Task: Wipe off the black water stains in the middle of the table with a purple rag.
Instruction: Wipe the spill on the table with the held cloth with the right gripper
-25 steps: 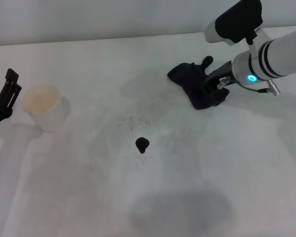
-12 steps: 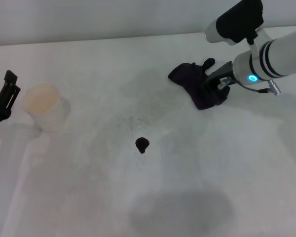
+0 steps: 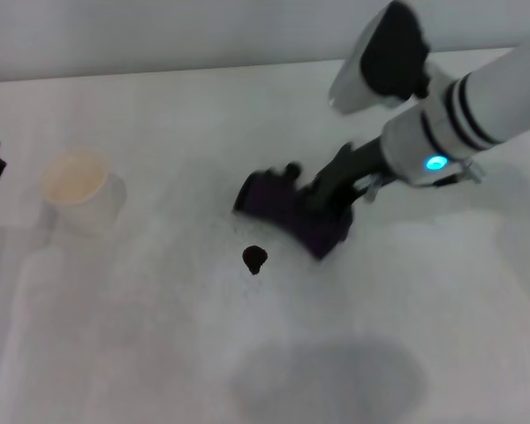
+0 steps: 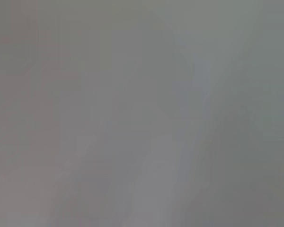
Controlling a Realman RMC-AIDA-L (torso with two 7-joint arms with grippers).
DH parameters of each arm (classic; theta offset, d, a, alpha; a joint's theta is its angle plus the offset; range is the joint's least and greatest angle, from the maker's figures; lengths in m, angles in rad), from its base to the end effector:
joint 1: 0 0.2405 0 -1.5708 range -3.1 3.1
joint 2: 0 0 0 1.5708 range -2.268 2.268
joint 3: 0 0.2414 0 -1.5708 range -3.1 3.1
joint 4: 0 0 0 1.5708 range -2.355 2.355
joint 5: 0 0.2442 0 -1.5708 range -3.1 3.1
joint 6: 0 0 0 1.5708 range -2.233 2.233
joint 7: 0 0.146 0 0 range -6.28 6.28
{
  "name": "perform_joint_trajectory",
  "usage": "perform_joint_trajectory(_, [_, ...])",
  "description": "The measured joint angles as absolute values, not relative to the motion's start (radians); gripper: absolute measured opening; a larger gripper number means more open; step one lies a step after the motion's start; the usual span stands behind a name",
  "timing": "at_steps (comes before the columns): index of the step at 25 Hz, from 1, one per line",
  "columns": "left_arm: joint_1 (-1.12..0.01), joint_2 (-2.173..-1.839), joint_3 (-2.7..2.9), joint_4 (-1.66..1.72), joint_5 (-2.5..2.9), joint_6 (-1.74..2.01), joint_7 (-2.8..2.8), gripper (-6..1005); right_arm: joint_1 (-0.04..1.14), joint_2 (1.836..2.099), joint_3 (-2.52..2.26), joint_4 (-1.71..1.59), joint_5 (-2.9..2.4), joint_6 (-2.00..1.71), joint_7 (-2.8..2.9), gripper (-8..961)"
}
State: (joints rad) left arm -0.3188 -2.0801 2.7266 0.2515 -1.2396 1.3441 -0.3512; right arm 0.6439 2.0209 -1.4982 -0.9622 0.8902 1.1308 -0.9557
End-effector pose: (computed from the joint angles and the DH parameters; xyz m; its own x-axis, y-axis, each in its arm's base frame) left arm -0.3370 0.2892 -0.0459 0.4509 -0.0509 0.8911 0.8749 -0.1725 -0.4526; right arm 0.1921 0.4077 -0.0493 0.8821 -0.4642 0.0806 -0.4148 -0.8463 -0.3342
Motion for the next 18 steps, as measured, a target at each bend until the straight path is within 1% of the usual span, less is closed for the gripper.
perform_joint_trajectory(7, [-0.316,-2.08,2.707,0.24,-1.239,1.339,-0.351,886,0.642,2.028,-1.716,-0.928,1.109,1.078,-1.065,106])
perform_joint_trajectory(12, [-0.318,-2.08,2.696,0.24,-1.239,1.334,-0.352,887,0.677,2.028,-1.882,-0.862,1.202,0.965,-1.084,106])
perform_joint_trajectory(18, [-0.32,-2.079,2.695,0.234,-1.239,1.331,-0.36,887,0.688,2.025,-1.898,-0.817,1.208,0.864,-1.081,105])
